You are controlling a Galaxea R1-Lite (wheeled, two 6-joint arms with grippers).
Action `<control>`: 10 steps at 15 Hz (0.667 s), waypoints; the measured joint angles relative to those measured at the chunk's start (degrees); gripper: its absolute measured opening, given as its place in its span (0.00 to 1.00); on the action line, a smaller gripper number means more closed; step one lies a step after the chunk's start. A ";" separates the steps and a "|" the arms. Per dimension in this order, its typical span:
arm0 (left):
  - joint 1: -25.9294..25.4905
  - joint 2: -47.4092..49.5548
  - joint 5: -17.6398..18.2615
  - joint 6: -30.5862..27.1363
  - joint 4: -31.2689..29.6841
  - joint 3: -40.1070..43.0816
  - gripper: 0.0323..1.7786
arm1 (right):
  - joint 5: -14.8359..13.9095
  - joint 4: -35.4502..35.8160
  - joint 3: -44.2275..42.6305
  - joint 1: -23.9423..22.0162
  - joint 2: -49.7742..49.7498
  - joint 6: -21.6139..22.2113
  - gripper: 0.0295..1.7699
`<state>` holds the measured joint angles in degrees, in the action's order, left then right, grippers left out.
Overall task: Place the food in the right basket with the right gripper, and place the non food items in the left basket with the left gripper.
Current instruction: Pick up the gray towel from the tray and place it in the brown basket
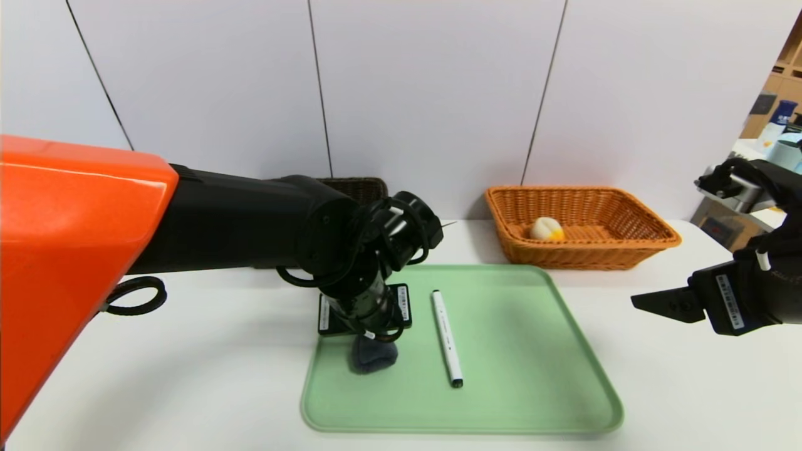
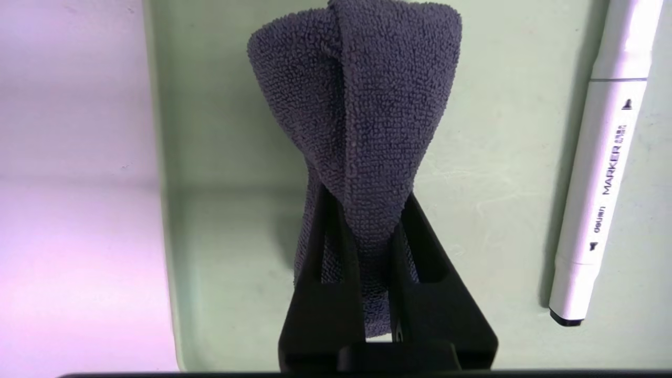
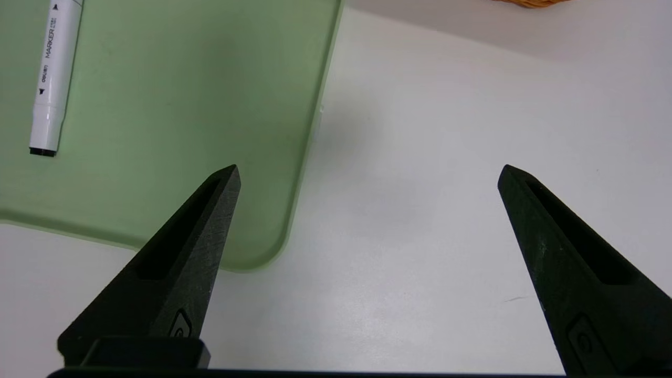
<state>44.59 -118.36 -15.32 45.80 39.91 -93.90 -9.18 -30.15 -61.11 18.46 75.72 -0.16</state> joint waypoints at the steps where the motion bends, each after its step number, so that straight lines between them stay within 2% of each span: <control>1: 0.06 0.72 -0.09 -0.57 0.02 -0.13 0.09 | 0.01 0.16 0.28 -0.02 0.00 0.05 0.96; 4: 1.21 3.94 -0.11 -3.50 1.10 -0.61 0.09 | 0.06 0.20 0.80 -0.18 0.07 0.00 0.96; 8: 6.28 11.47 0.04 -6.06 5.21 -4.25 0.09 | 0.04 0.24 1.50 -0.21 0.09 0.05 0.96; 10: 7.08 15.56 -0.16 -8.79 5.36 -5.99 0.09 | -0.07 0.11 1.69 -0.22 -0.04 0.09 0.96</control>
<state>51.68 -102.80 -15.48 37.01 45.28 -99.89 -9.25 -30.04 -59.42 18.24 75.68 -0.07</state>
